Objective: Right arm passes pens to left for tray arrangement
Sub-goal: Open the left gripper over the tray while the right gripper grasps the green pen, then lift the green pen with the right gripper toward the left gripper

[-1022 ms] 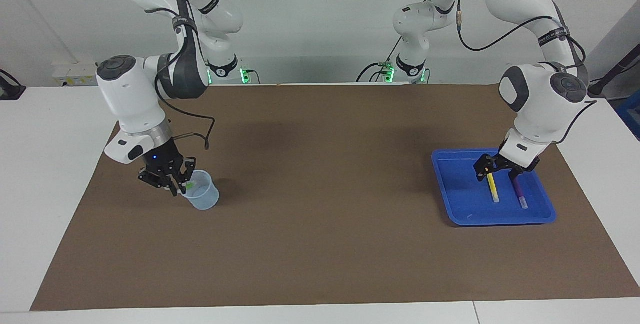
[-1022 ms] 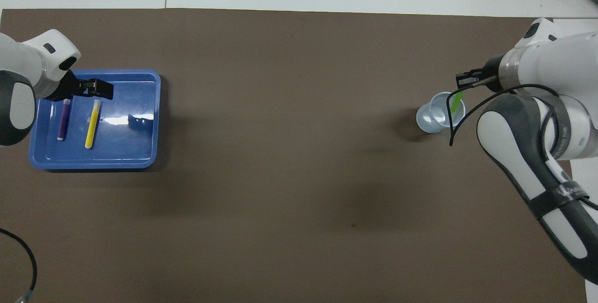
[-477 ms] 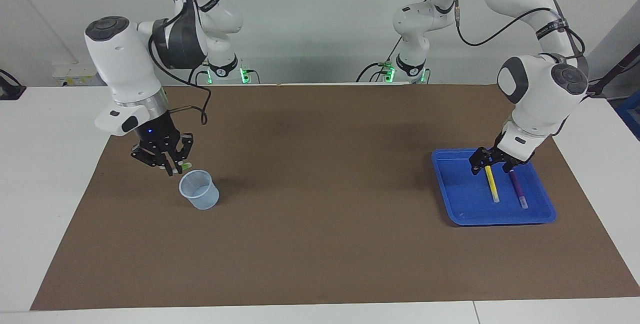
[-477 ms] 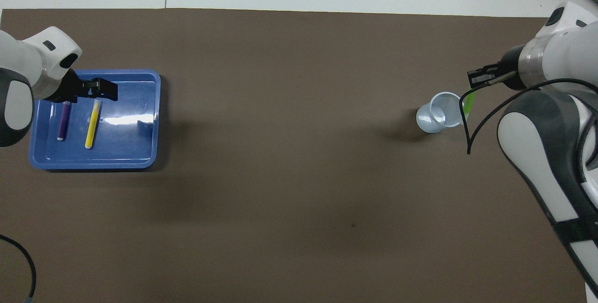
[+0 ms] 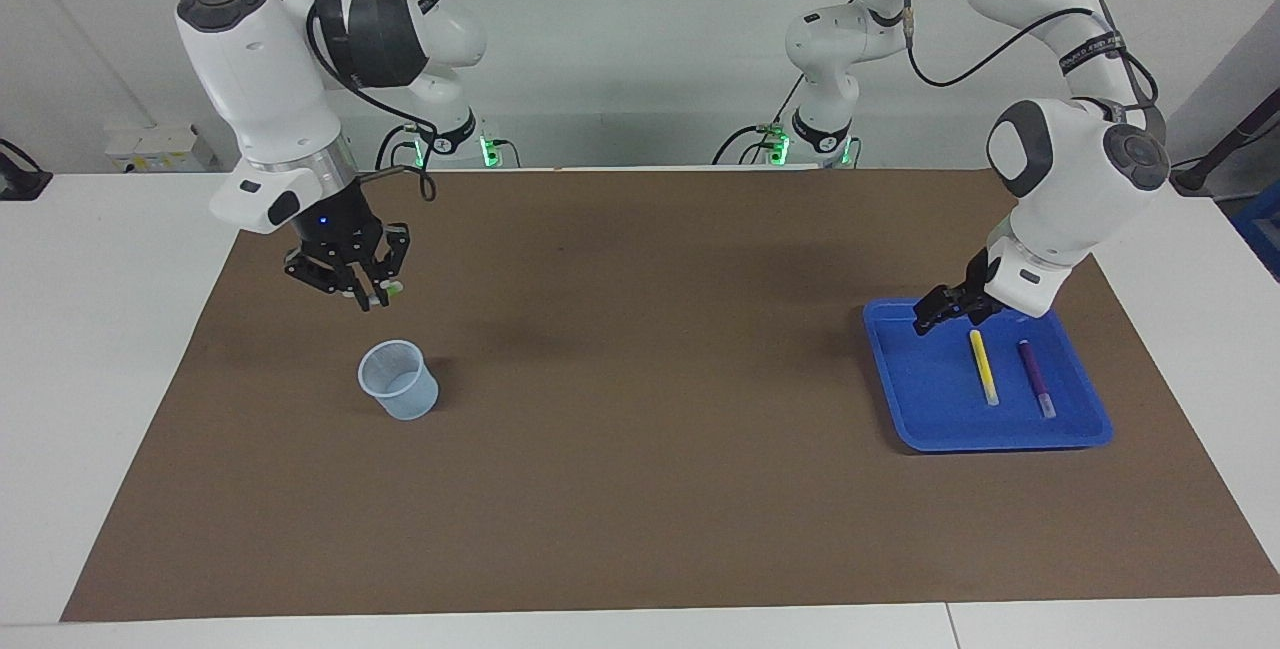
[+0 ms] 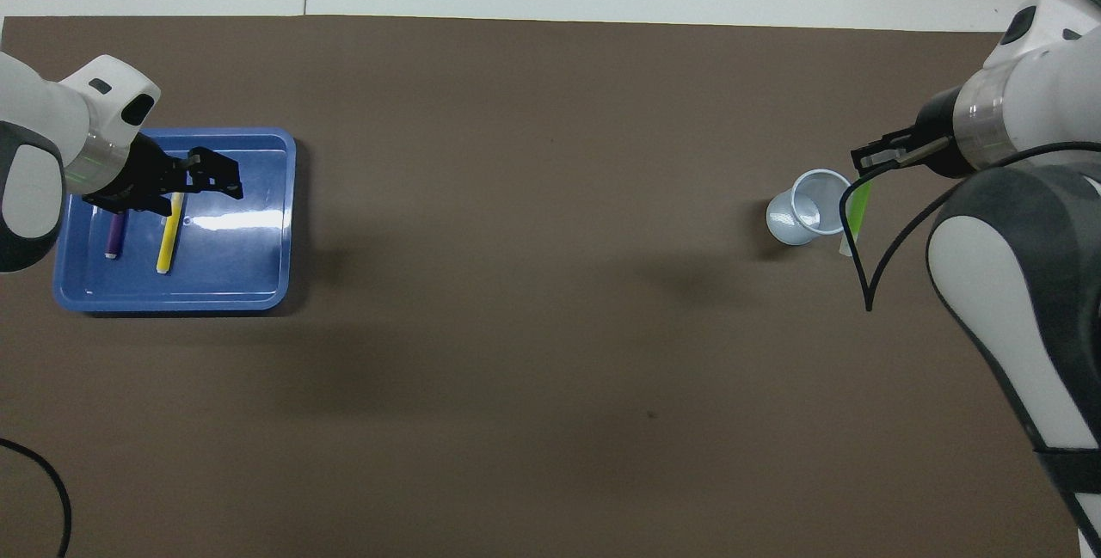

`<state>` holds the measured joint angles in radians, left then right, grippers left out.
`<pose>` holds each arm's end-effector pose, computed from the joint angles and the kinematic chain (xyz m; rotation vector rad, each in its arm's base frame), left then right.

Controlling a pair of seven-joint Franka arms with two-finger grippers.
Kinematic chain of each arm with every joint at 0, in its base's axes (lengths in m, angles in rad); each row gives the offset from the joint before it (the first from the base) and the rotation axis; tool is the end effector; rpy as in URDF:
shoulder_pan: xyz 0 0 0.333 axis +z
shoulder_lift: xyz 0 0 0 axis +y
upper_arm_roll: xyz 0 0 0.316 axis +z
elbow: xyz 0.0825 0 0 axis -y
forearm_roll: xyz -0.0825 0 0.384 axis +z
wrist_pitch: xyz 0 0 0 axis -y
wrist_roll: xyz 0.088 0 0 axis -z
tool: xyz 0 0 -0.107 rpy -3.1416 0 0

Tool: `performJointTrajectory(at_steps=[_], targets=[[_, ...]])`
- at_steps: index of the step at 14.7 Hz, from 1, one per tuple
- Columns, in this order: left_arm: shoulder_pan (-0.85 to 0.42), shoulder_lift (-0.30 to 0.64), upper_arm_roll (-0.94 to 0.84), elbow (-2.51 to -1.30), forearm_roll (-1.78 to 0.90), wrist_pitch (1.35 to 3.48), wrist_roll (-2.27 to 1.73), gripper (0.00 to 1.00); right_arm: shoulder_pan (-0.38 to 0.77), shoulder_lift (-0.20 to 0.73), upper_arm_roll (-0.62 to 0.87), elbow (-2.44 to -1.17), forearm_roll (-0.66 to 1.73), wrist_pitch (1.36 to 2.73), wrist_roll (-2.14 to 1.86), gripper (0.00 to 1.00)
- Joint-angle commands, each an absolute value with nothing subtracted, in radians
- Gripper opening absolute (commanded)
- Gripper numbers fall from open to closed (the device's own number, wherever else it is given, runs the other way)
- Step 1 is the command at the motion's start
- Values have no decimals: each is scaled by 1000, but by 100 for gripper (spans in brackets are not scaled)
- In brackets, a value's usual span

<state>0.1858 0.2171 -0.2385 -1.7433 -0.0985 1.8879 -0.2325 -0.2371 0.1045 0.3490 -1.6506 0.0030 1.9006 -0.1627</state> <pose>0.6139 -0.0306 0.4454 2.9884 0.3261 -0.1306 0.6060 0.0591 0.5600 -3.0700 -0.4160 -0.2370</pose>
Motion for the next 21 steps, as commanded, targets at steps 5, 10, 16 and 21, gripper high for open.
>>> performJointTrajectory(at_steps=[5, 10, 16, 21], targets=[[138, 164, -264, -1746, -365, 1746, -657, 100, -242, 89, 393, -1654, 97, 1873, 73, 0], [133, 163, -319, -1750, -541, 1752, -1009, 99, -236, 89, 508, -1677, 118, 1957, 435, 0], [133, 163, -360, -1741, -695, 1763, -1286, 99, -80, 80, 512, -1698, 115, 1993, 853, 0], [92, 164, -373, -1721, -752, 1836, -1552, 99, 40, 54, 511, -1717, 69, 1997, 1246, 0]])
